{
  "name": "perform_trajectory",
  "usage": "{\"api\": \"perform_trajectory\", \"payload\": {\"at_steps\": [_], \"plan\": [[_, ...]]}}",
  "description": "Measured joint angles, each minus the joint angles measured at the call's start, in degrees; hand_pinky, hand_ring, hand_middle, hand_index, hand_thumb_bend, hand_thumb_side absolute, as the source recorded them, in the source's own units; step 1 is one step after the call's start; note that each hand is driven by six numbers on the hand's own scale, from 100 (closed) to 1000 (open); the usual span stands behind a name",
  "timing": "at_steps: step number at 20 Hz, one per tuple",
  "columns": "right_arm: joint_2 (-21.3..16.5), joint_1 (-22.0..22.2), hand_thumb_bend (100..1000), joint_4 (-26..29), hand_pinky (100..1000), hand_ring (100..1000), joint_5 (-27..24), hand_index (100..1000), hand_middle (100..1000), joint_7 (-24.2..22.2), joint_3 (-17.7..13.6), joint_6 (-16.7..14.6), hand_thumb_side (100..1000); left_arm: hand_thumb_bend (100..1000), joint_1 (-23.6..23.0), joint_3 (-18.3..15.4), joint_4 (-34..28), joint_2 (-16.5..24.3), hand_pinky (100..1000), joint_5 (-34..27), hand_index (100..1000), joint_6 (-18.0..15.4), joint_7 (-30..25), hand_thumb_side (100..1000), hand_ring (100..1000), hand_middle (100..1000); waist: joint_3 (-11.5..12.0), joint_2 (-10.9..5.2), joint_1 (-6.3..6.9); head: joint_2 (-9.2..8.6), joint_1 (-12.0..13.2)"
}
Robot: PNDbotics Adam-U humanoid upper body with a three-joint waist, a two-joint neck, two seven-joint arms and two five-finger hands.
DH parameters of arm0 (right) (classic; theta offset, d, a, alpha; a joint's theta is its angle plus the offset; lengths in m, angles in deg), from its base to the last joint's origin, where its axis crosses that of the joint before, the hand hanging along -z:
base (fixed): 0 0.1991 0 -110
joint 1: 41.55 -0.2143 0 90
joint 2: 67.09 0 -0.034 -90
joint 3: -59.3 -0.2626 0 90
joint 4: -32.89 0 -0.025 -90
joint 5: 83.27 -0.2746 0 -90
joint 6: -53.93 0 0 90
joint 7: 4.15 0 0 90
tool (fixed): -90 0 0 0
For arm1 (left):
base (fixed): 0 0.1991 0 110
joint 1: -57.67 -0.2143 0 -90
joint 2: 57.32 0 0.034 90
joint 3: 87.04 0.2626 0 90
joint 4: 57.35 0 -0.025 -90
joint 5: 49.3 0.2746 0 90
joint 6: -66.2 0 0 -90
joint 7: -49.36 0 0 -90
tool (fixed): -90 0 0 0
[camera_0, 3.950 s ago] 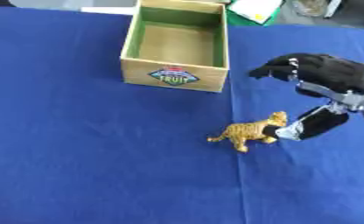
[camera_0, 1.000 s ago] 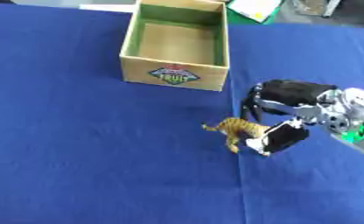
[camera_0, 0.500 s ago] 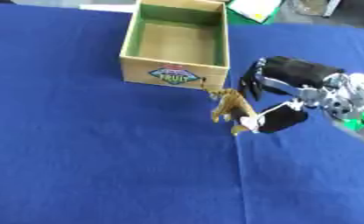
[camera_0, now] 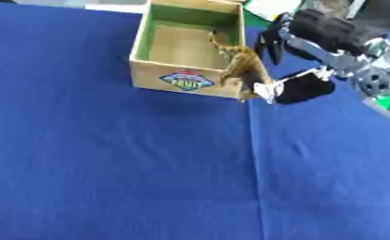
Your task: Pick up objects on the table and place them in the box.
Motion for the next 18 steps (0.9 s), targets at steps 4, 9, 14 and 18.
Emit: {"api": "perform_trajectory", "payload": {"at_steps": [4, 9, 14, 18], "plan": [[1.3, -4.87, 100, 0.0, 600, 514, 0.81, 392, 390, 0.04, -0.73, 2.59, 431, 100, -0.06, 0.0, 0.0, 0.0, 443, 0.01, 673, 0.09, -0.13, 528, 466, 486, 0.21, -0.03, -0.04, -0.02, -0.13], [3.24, -10.58, 100, -0.02, 604, 514, 3.03, 394, 390, -2.0, -0.97, 7.28, 422, 100, -0.38, 0.02, 0.0, 0.0, 443, 0.01, 673, 0.09, -0.34, 529, 466, 486, 0.44, -0.18, -0.41, -0.2, -0.52], [6.52, -15.69, 100, -4.71, 609, 512, 5.57, 402, 388, -3.4, -1.11, 10.49, 411, 100, -0.47, 0.12, 0.0, 0.0, 444, 0.0, 673, 0.15, -0.63, 528, 465, 486, 0.93, -0.22, -0.67, -0.52, -1.09], [9.98, -19.01, 100, -12.48, 612, 511, 7.47, 411, 388, -2.75, -0.91, 10.87, 400, 100, -0.47, 0.37, 0.0, 0.0, 444, -0.01, 673, 0.07, -0.8, 528, 464, 485, 1.5, -0.12, -0.65, -1.01, -1.62]]}}
